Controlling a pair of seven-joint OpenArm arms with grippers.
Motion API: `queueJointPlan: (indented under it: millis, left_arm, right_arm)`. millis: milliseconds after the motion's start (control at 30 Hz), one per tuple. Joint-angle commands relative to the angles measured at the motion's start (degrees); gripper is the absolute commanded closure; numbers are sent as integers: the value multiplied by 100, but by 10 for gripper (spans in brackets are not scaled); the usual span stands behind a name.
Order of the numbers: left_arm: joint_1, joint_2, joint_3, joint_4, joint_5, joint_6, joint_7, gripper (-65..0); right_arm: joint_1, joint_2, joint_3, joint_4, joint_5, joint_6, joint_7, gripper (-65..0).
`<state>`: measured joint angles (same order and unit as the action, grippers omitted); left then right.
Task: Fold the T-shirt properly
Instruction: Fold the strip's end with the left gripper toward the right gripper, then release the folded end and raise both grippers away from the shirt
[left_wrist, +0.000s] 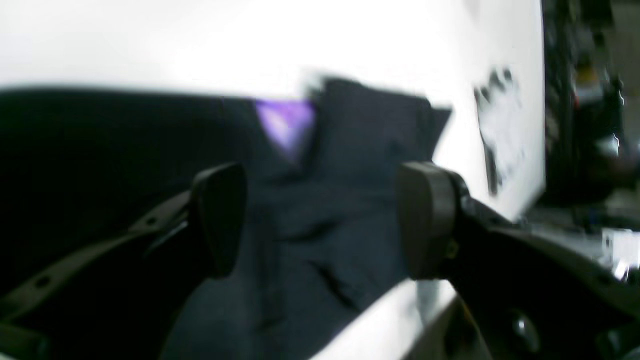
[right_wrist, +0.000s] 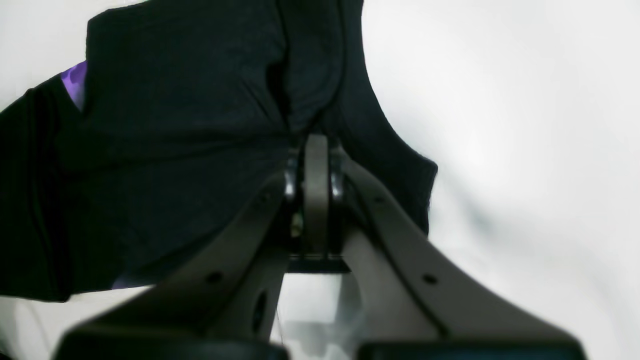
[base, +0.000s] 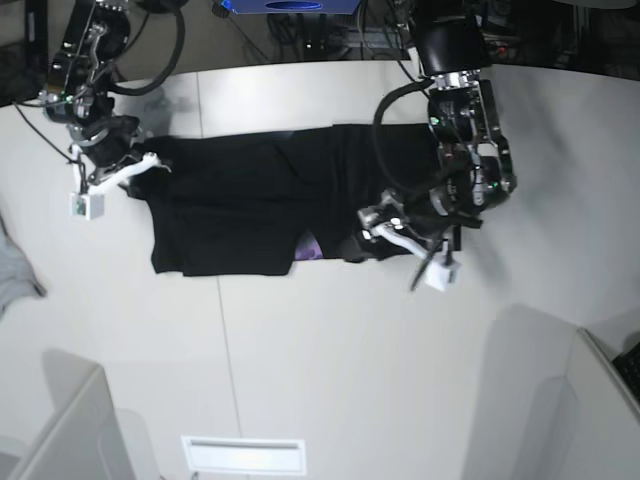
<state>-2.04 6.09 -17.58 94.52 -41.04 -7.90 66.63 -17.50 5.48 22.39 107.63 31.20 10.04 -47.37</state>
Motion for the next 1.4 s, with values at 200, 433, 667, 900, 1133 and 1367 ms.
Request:
queueJointPlan:
  millis: [200,433,667,900,1133,1367]
  left_arm:
    - [587,-1123,-1349,407,-68,-14,-13,0]
    - [1571,-1826,-2334,697,-24,-23,-39,0]
    - [2178,-1870,-2923,697,-15,-32,-56,0]
    - [2380,-1870,-2765,653,-6,-32,-874,0]
    - [2266,-1861,-2272,653,460,-23,-1015,0]
    - [1932,-1730,-1886,645,1655,-23,-1015,0]
  right_arm:
    - [1367,134,508,-218,76,319,-1447,-231]
    - [2572,178,1255,-1449,32,2297,-2959,-557]
    - [3275,406,1317,-3243,58,2323,-2986,-557]
    - [3442,529,1326,-3814,585,2358,-3038,-557]
    - [3301,547,1264,-4535,1174,2350,-3047,-557]
    - [2906,521,1255,-4552,1183,2350,-3263,-557]
